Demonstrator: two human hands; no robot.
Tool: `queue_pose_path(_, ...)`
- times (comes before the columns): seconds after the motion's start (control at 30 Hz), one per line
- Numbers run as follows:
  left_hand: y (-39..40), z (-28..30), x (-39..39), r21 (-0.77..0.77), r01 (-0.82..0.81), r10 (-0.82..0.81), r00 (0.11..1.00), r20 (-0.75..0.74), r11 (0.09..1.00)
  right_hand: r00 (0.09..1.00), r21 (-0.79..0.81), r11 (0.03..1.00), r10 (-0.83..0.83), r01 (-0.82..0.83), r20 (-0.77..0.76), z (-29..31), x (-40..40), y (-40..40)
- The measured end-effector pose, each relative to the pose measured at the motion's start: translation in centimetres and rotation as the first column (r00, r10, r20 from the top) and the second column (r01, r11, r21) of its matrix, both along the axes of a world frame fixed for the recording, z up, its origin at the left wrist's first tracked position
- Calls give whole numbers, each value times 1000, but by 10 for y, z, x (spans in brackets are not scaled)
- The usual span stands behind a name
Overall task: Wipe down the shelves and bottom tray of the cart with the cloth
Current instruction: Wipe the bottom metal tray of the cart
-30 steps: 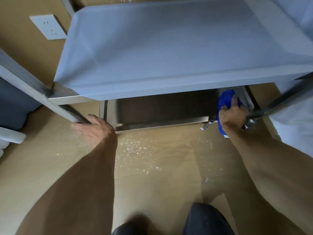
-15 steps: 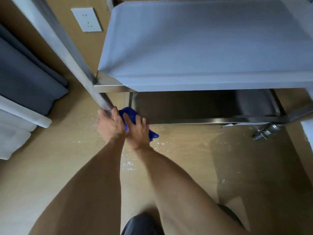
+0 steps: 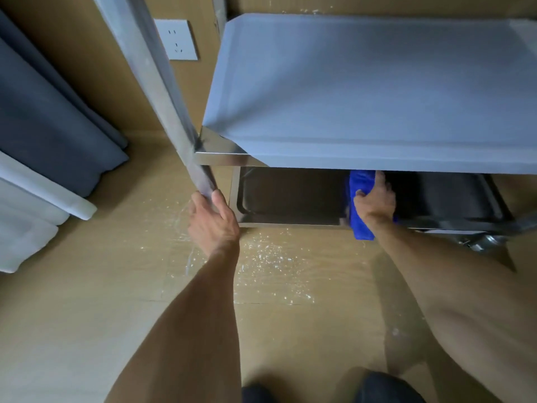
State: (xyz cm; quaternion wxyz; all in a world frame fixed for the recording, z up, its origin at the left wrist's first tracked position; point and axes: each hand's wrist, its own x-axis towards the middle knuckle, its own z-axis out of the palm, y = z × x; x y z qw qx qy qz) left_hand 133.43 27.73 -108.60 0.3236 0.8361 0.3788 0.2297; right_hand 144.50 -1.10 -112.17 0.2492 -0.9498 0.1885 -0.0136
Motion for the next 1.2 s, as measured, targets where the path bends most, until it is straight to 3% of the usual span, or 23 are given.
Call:
queue_pose_path(0.1, 4, -8, 2, 61, 34, -37, 999, 37, 998, 997, -29, 998, 63, -64, -41, 0, 29, 37)
queue_pose_path(0.2, 6, -14, 4, 72, 35, -40, 997, 61, 997, 968, -77, 968, 234, -240, -87, 2, 42, 107)
queue_pose_path(0.37, 9, -14, 5, 69, 44, -48, 997, 63, 997, 837, -92, 835, 528, -542, -143, 8, 36, 205)
queue_pose_path(0.5, 11, -5, 0, 19, 79, -79, 997, -5, 997, 623, -37, 622, 782, -782, -20, 8, -23, 213)
queue_pose_path(0.63, 12, 17, -9, -109, 160, -175, 974, -143, 981, 647, -102, 642, 762, -760, -23, 19, -84, 184)
queue_pose_path(0.67, 13, 26, -11, -149, 167, -196, 959, -204, 975, 611, -89, 605, 789, -791, -71, 27, -96, 173)
queue_pose_path(0.77, 8, 57, -16, -233, 143, -227, 894, -386, 962, 304, -4, 323, 887, -946, -348, 26, -142, 133)
queue_pose_path(0.8, 4, 67, -18, -250, 122, -222, 878, -423, 961, 293, 66, 349, 863, -935, -413, 18, -161, 117)
queue_pose_path(0.83, -1, 72, -20, -259, 101, -211, 872, -442, 961, 375, 150, 471, 827, -870, -420, 10, -179, 101)
queue_pose_path(0.9, -14, 79, -26, -243, 66, -175, 869, -463, 968, 661, 383, 748, 660, -541, -355, 2, -199, 74)
queue_pose_path(0.93, -21, 80, -31, -252, 61, -174, 873, -455, 966, 776, 512, 797, 532, -322, -339, 5, -202, 62)
queue_pose_path(1.0, -38, 79, -40, -306, 89, -221, 874, -433, 948, 884, 704, 706, 279, 76, -374, 19, -200, 43)
queue_pose_path(1.07, -59, 75, -45, -403, 154, -343, 824, -452, 902, 888, 758, 568, 98, 321, -450, 36, -193, 24)
queue_pose_path(1.13, -87, 73, -46, -606, 184, -482, 792, -375, 774, 859, 775, 443, 22, 450, -511, 48, -186, 11)
queue_pose_path(1.2, -117, 78, -46, -790, 113, -564, 761, -321, 602, 863, 797, 375, -16, 474, -505, 52, -178, 0)
